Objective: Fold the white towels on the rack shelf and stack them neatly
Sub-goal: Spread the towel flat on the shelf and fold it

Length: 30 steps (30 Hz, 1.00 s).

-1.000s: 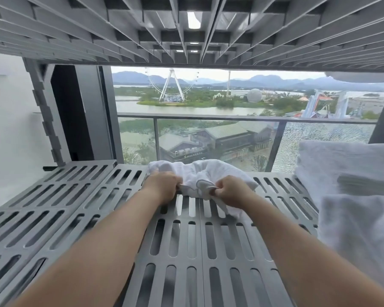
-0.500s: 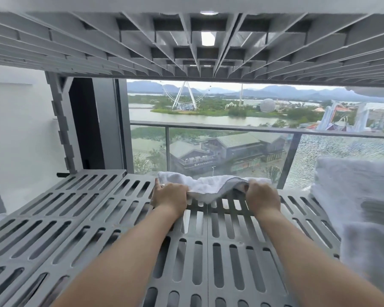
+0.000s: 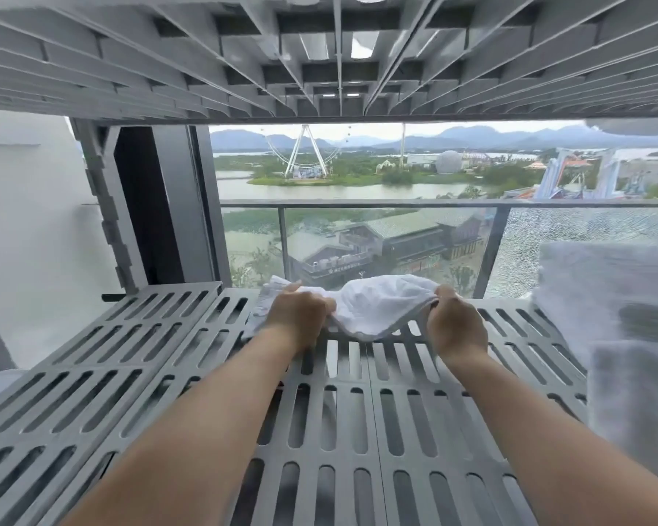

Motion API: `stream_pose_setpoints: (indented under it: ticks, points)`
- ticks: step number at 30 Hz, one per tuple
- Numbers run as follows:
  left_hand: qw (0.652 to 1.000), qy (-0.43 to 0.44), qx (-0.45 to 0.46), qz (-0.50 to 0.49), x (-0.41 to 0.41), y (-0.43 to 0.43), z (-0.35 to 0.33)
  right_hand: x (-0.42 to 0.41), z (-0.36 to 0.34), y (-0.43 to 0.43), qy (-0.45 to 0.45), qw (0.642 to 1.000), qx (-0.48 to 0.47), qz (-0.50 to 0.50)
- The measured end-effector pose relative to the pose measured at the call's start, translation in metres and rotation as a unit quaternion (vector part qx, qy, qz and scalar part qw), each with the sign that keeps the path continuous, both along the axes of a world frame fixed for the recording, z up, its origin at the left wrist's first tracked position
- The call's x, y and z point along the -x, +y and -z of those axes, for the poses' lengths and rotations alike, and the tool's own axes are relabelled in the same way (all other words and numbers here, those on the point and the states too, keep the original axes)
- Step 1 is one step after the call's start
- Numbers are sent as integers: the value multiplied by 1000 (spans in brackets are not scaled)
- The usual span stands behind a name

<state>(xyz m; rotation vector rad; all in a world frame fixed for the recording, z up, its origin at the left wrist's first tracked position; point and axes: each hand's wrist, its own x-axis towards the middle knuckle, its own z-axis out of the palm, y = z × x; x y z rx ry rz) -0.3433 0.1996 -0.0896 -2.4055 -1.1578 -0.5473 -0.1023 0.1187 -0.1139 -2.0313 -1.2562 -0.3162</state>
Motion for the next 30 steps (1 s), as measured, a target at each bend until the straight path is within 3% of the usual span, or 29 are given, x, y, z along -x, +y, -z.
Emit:
stream_pose_setpoints:
  ticks: [2,5,9,11,14,15,20,23,24,26,28,30]
  points:
    - [997,37,44,-57,17,-7,12,-4,6,-10,-25,998,57,27]
    - [991,-82,7,-103,35,-9,4,0,11,-29,-97,989,98,59]
    - [983,-163,-81,-30,35,-30,-17,5,-7,-48,-67,993,-47,83]
    - [991,-122,-55,-18,41,-35,-19,6,-13,-59,-75,993,-45,81]
    - [995,-10,92,-28,54,-38,-3,16,-4,-82,-122,987,85,55]
    - [994,14,105,-23,59,-40,1,20,1,-90,-129,982,125,54]
    - [997,48,64,-5,69,-58,7,37,14,-124,-115,969,208,64]
    - [998,45,43,-28,84,-72,1,48,6,-142,-54,966,251,-28]
    - [998,35,28,-40,91,-78,-3,51,1,-148,-31,971,232,-41]
    - [999,10,-14,-50,104,-91,-9,55,-8,-155,0,994,108,-13]
    - [998,7,-30,-46,113,-106,-12,63,-12,-163,-20,1000,17,12]
    - [999,27,27,-35,123,-115,-10,72,-9,-171,-51,995,85,-24]
